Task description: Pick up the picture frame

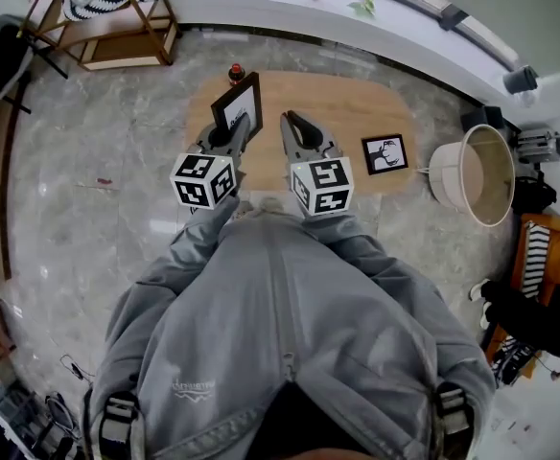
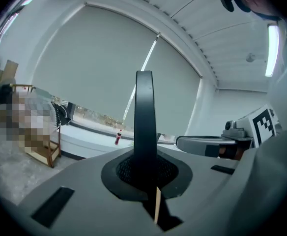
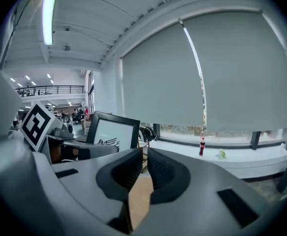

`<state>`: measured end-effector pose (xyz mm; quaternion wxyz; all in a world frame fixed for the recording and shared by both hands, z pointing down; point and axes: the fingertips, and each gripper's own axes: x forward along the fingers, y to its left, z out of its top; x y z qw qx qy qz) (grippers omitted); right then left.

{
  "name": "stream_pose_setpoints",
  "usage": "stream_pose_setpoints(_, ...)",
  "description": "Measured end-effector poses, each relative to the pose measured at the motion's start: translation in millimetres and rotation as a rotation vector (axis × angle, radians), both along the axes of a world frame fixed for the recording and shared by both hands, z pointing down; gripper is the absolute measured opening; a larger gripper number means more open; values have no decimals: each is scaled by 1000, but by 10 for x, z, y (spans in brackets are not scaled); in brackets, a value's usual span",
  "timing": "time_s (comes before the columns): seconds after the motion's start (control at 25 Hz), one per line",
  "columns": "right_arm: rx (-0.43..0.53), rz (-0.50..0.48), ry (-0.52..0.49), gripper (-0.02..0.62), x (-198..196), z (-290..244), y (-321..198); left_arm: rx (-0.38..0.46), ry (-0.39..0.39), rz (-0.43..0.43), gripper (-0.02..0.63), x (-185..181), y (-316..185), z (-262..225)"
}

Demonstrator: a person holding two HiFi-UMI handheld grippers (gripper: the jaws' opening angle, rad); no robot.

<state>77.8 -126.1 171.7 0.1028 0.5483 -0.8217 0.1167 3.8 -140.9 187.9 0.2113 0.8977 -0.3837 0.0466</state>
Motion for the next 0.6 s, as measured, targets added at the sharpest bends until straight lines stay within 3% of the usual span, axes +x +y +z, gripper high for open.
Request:
stream_pose_setpoints(0.28, 119, 23, 10, 43, 57, -600, 84, 172, -55, -40, 26, 11, 83, -660)
stream_pose_setpoints(0.6, 202, 41, -17, 35, 79, -976, 220, 289, -55, -104, 26, -21, 217, -1131)
